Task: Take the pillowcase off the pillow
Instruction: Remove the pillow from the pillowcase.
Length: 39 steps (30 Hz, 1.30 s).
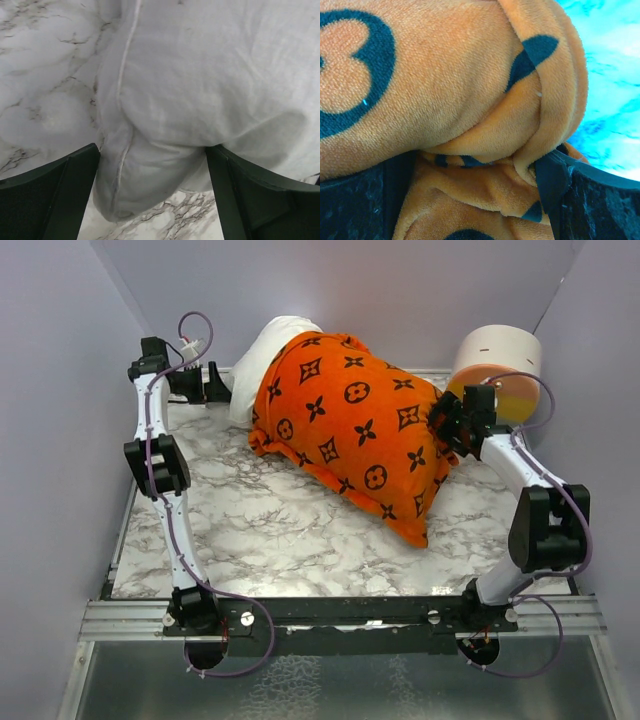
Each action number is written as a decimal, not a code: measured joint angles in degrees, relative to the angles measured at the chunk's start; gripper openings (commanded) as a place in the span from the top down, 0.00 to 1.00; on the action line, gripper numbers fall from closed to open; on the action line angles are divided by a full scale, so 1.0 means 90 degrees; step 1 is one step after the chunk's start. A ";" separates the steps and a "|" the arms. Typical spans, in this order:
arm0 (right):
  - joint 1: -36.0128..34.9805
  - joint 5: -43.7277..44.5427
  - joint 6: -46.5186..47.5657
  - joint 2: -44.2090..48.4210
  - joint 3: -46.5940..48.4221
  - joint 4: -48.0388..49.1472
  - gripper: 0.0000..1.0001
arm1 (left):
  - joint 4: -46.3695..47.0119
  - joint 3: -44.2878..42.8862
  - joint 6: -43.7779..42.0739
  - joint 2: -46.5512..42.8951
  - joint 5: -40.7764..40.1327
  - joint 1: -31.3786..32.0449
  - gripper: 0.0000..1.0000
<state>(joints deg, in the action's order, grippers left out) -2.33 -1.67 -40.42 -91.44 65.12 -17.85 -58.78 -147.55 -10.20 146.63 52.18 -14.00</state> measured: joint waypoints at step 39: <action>-0.0906 -0.1613 0.0158 0.6154 -0.3752 -0.2103 0.00 | 0.1620 0.4996 -0.1766 -0.4112 -0.2458 -0.0721 1.00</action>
<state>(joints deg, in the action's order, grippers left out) -10.48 -16.19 -39.00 -36.05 31.35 -36.77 -44.21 -102.59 -26.09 109.62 30.06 -20.49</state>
